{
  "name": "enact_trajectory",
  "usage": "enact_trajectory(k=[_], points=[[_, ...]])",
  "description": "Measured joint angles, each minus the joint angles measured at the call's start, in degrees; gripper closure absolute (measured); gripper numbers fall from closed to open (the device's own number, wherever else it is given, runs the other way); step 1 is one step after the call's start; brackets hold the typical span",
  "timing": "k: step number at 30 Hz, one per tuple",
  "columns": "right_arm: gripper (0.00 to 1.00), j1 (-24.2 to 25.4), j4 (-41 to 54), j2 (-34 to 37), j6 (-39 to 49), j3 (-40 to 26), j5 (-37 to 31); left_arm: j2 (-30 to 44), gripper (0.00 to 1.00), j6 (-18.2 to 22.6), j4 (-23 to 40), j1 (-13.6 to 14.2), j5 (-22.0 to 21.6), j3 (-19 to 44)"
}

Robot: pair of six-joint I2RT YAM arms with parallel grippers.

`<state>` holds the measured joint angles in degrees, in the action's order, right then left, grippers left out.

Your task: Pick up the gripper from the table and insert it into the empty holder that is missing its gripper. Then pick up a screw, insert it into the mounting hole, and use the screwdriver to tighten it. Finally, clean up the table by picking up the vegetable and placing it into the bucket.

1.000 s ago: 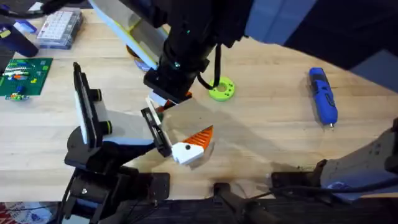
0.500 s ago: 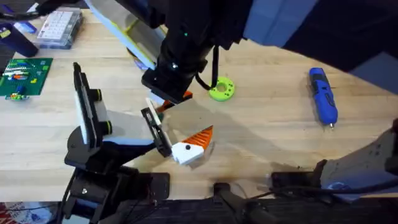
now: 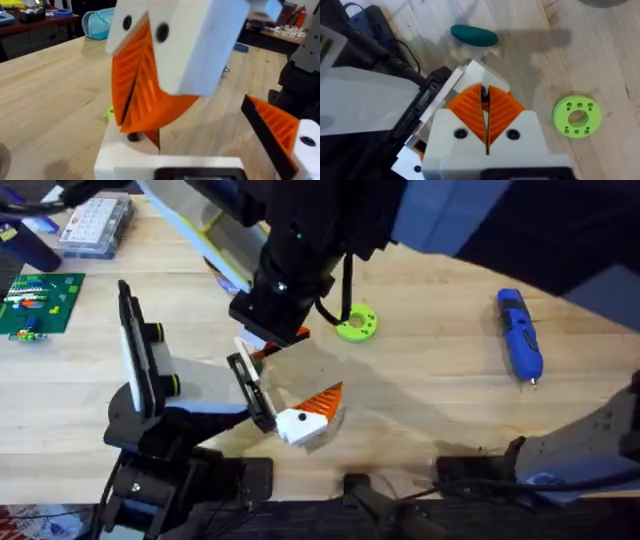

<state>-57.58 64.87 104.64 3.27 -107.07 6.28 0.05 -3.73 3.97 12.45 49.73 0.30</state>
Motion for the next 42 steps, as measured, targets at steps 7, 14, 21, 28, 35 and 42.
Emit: enact_trajectory(k=[7, 14, 21, 28, 35, 42], points=[[0.992, -0.4, 1.0, 0.0, 0.0, 0.0, 0.1, 0.0, 0.011, 0.0, 0.0, 0.0, 0.0, 0.0], [0.992, -0.7, 1.0, 0.1, 0.0, 0.0, 0.1, 0.0, 0.011, 0.0, 0.0, 0.0, 0.0, 0.0], [0.992, -0.7, 0.4, 0.1, 0.0, 0.0, 0.2, 0.0, 0.01, 0.0, 0.0, 0.0, 0.0, 0.0], [0.992, -0.7, 0.3, 0.5, 0.0, 0.0, 0.2, 0.0, 0.01, -0.8, 0.0, 0.0, -0.2, 0.0], [0.992, -0.7, 0.3, 0.5, 0.0, 0.0, 0.2, 0.0, 0.011, -0.9, 0.0, 0.0, -0.2, 0.0], [0.992, -0.7, 0.3, 0.5, 0.0, 0.0, 0.2, 0.0, 0.01, -1.0, 0.0, 0.0, -0.2, 0.0]])
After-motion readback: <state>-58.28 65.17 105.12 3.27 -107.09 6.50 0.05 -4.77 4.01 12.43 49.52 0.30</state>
